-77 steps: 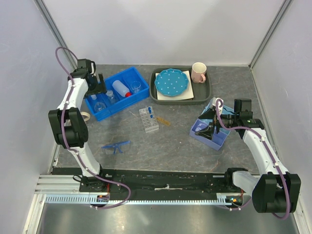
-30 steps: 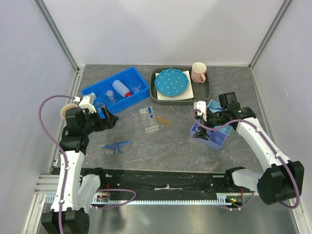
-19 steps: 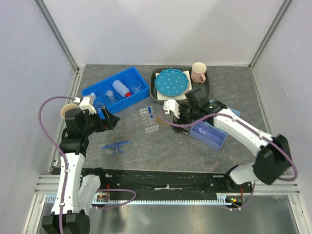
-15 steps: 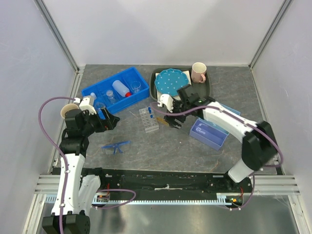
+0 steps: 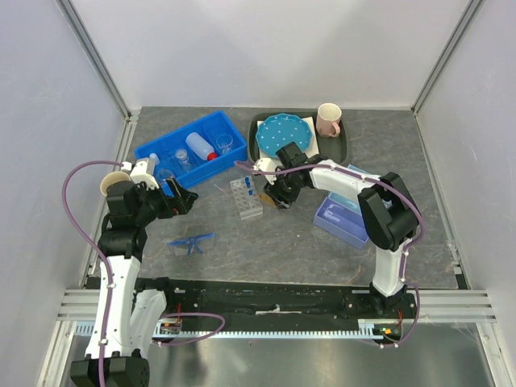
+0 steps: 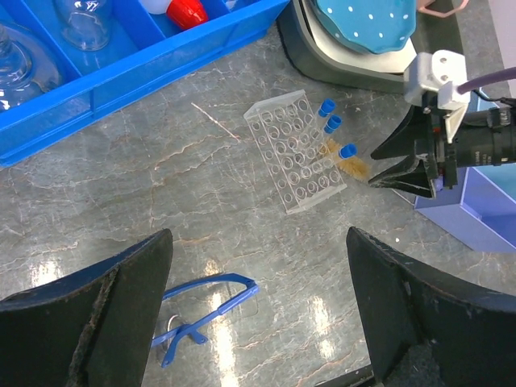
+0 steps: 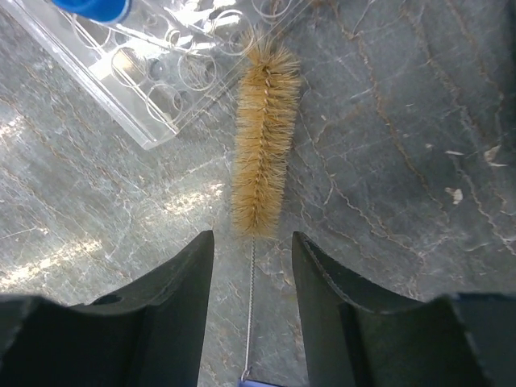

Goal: Organize the chemistry lab equipment

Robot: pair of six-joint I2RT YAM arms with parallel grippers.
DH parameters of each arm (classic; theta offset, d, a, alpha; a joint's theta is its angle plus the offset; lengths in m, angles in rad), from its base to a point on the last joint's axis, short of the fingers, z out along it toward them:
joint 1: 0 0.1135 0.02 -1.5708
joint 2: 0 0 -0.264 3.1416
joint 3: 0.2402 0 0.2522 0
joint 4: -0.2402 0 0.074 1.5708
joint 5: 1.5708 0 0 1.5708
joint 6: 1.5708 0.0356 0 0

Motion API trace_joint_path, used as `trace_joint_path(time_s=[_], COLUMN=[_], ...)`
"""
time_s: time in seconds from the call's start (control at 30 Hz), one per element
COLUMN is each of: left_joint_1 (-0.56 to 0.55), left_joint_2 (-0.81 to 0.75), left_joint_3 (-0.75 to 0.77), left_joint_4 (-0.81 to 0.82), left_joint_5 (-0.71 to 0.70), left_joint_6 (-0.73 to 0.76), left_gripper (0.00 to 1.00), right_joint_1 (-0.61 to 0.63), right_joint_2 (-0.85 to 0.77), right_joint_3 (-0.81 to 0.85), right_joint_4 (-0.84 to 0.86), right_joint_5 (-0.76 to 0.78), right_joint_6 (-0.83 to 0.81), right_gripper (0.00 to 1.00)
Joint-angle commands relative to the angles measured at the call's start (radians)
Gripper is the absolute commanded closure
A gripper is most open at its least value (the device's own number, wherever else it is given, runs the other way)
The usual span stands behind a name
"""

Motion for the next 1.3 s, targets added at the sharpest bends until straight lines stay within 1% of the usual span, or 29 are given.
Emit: trace_joint_path(time_s=[0.0, 0.1, 0.17, 0.2, 0.27, 0.3, 0.37, 0.4, 0.5, 0.6, 0.8, 1.03, 1.27], left_joint_1=[-0.002, -0.001, -0.001, -0.001, -0.001, -0.001, -0.001, -0.001, -0.002, -0.001, -0.001, -0.001, -0.001], left_joint_2=[-0.021, -0.024, -0.023, -0.024, -0.026, -0.026, -0.027, -0.029, -0.032, -0.029, -0.029, -0.027, -0.027], left_joint_3=[-0.005, -0.005, -0.005, -0.005, -0.005, -0.005, -0.005, -0.005, -0.003, -0.003, -0.002, -0.002, 0.000], left_joint_4=[0.039, 0.040, 0.040, 0.040, 0.039, 0.039, 0.037, 0.037, 0.037, 0.036, 0.033, 0.031, 0.030], left_joint_5=[0.026, 0.025, 0.026, 0.025, 0.023, 0.023, 0.017, 0.016, 0.010, 0.006, -0.004, -0.012, -0.020], left_joint_6=[-0.026, -0.026, -0.024, -0.026, -0.026, -0.026, -0.026, -0.024, -0.024, -0.023, -0.021, -0.020, -0.018], left_gripper=[0.06, 0.06, 0.06, 0.06, 0.06, 0.06, 0.06, 0.06, 0.06, 0.06, 0.06, 0.06, 0.06], right_joint_1=[0.003, 0.003, 0.003, 0.003, 0.003, 0.003, 0.003, 0.002, 0.000, -0.006, -0.041, -0.115, -0.190], right_joint_2=[0.029, 0.041, 0.055, 0.059, 0.072, 0.072, 0.078, 0.076, 0.079, 0.078, 0.017, -0.109, -0.249], right_joint_3=[0.034, 0.028, 0.026, 0.026, 0.028, 0.031, 0.034, 0.037, 0.046, 0.052, 0.068, 0.107, 0.175], right_joint_4=[-0.023, -0.026, -0.028, -0.029, -0.029, -0.029, -0.031, -0.031, -0.029, -0.031, -0.039, -0.065, -0.167], right_joint_5=[0.007, -0.002, -0.008, -0.007, -0.002, 0.001, 0.005, 0.007, 0.013, 0.010, -0.027, -0.120, -0.208], right_joint_6=[0.017, 0.029, 0.042, 0.043, 0.051, 0.052, 0.057, 0.060, 0.068, 0.075, 0.086, 0.085, -0.009], right_gripper=[0.50, 0.53, 0.58, 0.64, 0.69, 0.75, 0.79, 0.84, 0.90, 0.94, 1.00, 1.00, 1.00])
